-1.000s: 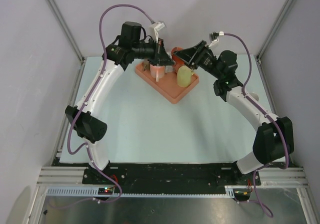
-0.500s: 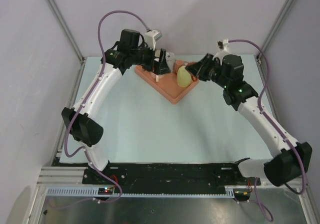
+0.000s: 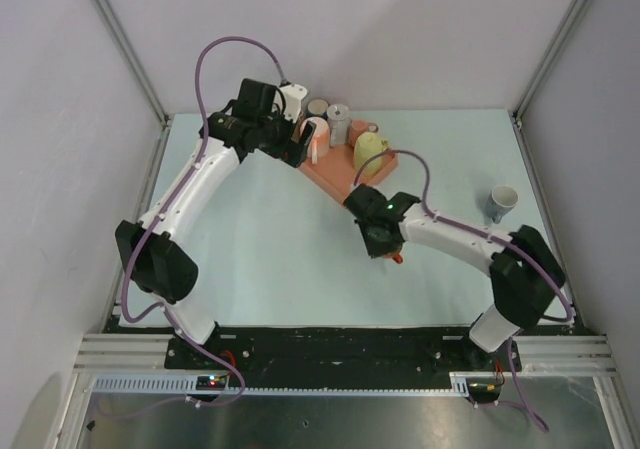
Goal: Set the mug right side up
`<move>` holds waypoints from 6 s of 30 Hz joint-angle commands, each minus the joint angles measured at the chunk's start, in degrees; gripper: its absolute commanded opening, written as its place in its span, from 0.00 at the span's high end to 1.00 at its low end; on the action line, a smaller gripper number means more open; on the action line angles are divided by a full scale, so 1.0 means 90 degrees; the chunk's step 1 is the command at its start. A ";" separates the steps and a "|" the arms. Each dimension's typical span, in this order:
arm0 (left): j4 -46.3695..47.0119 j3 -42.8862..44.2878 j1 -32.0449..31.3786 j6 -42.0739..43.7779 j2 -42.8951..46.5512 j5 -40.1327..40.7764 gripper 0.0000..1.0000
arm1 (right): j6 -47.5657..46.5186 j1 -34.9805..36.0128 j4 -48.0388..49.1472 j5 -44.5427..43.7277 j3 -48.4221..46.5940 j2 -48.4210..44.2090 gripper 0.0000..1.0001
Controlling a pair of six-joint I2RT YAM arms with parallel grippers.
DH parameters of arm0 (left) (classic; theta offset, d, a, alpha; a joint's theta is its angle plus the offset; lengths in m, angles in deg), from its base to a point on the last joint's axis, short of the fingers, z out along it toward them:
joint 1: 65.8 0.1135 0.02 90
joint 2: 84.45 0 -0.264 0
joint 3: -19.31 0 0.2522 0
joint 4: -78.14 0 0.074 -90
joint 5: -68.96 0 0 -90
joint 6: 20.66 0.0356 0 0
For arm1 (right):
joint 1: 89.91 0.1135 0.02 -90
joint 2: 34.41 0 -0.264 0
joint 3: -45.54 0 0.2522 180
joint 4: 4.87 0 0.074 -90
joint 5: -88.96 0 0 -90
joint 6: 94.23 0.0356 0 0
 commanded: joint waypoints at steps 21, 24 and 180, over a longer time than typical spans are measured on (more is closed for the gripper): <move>0.0187 0.0725 -0.0062 0.0130 -0.1488 0.0714 0.04 | -0.0018 0.0022 0.0909 0.1014 0.0542 0.0290 0.33; 0.0284 0.1736 -0.0075 -0.0434 -0.2424 0.0835 0.01 | -0.0117 -0.0006 0.0815 0.1081 0.0410 -0.0122 0.14; -0.0718 0.0988 0.2605 0.0549 -0.0282 0.1815 0.00 | -0.4406 0.2812 -0.2154 0.1443 -0.6780 0.5224 0.70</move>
